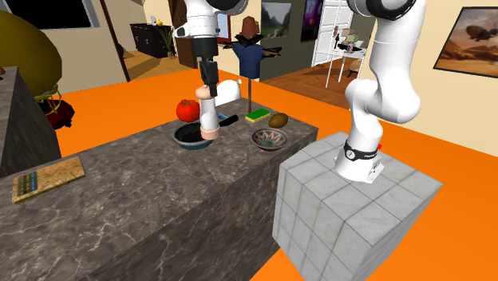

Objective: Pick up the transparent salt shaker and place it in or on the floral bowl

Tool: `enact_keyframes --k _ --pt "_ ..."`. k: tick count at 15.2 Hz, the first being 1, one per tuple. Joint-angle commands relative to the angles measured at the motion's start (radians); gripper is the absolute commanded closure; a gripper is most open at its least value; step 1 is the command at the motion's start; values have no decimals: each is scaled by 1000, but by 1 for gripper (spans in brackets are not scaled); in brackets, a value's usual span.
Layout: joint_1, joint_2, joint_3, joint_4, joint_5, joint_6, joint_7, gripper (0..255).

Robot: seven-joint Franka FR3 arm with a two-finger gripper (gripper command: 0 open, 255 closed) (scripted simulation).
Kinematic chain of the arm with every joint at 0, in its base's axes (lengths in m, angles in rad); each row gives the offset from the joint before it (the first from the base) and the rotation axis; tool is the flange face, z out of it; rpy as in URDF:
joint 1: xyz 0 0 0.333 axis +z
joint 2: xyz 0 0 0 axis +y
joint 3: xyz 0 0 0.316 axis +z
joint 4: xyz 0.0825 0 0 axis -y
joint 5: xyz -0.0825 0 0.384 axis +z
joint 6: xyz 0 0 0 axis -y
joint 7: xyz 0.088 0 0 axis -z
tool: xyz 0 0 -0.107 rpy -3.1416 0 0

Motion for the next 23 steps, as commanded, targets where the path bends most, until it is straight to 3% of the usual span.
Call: enact_keyframes --k 1,9,19,23 --pt "5 -83 -6 -78 -37 5 3 255" --pt "-24 -391 -6 -324 -176 -26 20 255" --pt "-125 -733 6 -503 -312 -172 2 255" --pt "-134 -752 1 -552 -322 -142 -2 255"
